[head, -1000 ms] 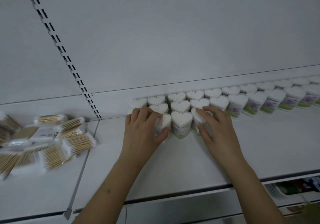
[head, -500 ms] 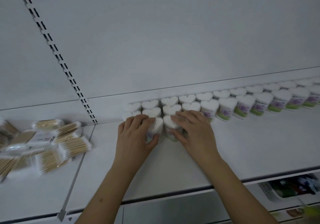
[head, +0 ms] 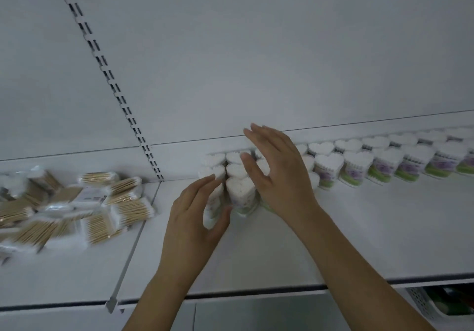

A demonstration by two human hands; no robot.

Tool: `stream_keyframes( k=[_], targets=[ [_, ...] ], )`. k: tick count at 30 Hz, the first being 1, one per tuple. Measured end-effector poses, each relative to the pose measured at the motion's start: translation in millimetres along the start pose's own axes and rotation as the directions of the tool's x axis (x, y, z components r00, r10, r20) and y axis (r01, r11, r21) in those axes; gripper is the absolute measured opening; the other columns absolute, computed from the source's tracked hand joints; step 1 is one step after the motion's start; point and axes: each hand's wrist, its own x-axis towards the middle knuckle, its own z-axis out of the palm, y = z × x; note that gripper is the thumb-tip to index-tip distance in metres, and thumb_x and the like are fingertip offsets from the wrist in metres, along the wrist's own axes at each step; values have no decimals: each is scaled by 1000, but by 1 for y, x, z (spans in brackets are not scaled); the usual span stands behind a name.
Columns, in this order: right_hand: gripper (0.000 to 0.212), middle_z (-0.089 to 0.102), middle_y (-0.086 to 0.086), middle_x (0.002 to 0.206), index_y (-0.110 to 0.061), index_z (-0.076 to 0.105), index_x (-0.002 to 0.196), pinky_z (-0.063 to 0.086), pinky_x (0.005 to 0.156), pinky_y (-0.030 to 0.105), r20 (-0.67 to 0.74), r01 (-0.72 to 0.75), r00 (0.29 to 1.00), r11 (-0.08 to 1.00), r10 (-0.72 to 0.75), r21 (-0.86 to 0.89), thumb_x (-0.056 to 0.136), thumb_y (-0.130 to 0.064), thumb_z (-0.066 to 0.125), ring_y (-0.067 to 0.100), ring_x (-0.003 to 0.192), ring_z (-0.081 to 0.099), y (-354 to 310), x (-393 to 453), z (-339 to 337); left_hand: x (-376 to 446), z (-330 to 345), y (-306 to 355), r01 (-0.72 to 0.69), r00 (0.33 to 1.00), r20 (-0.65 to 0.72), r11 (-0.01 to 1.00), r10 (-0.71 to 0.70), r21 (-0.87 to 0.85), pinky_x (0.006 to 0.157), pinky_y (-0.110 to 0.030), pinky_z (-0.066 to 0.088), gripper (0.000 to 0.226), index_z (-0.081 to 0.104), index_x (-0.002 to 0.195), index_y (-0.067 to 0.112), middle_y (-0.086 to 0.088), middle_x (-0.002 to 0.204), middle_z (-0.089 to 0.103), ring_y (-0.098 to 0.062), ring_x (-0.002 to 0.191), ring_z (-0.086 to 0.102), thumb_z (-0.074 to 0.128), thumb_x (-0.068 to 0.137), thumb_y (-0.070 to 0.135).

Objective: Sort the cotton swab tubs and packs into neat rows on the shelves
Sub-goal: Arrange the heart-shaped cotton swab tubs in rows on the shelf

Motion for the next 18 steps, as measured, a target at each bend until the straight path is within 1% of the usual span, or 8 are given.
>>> stream_keyframes(
  k=[3,5,6,9,12,14,16,18],
  targets=[
    [45,55,-3,142,-16,57,138,37,113,35,7,36,999,993,-37,114,102,-41,45,14,136,44,-33,18,20,-19,-20,-4,104,993,-47,994,-105,-22,110,-21,36,49,54,138,25,15,137,52,-3,132,46,69,91,28],
    [44,55,-5,142,-17,56,138,36,113,34,23,59,998,980,-65,189,103,-40,44,11,136,43,-60,22,33,-30,-36,-8,146,986,-77,989,-147,-27,109,-15,33,48,53,138,24,18,135,51,-2,130,47,61,92,38],
    [43,54,-6,142,-18,56,139,35,114,31,34,72,996,973,-81,218,103,-40,44,10,136,42,-75,23,39,-35,-45,-11,166,982,-86,986,-168,-26,109,-14,33,50,52,138,24,19,135,51,-1,130,46,56,92,43],
    [44,52,-10,144,-21,53,141,31,114,22,74,117,987,954,-143,275,104,-42,41,4,137,39,-121,24,61,-50,-76,-26,215,970,-116,976,-216,-20,110,-19,35,53,48,141,27,19,138,49,-1,132,44,52,92,49],
    [48,50,-11,146,-23,51,143,27,113,17,114,155,973,936,-200,317,103,-47,38,2,138,37,-174,32,94,-68,-117,-55,239,957,-168,971,-236,-3,109,-20,37,52,47,141,28,19,138,48,1,131,43,53,93,47],
    [48,47,-14,148,-26,49,144,22,113,13,152,151,964,920,-218,361,103,-49,38,0,139,33,-216,39,120,-84,-152,-80,268,945,-199,963,-261,9,109,-21,36,50,47,141,29,21,138,47,2,131,42,53,94,46],
    [48,44,-17,149,-29,46,145,17,109,6,193,147,950,895,-247,421,103,-51,38,-4,140,30,-261,45,151,-104,-186,-107,316,921,-246,949,-301,20,108,-22,38,50,47,141,30,23,138,46,2,131,41,53,95,46],
    [49,44,-17,149,-29,46,145,16,107,3,219,162,931,867,-293,471,103,-51,38,-4,140,29,-308,46,183,-124,-220,-133,378,890,-289,926,-354,30,105,-21,39,50,46,141,32,24,138,44,4,131,40,54,94,48]
  ],
)
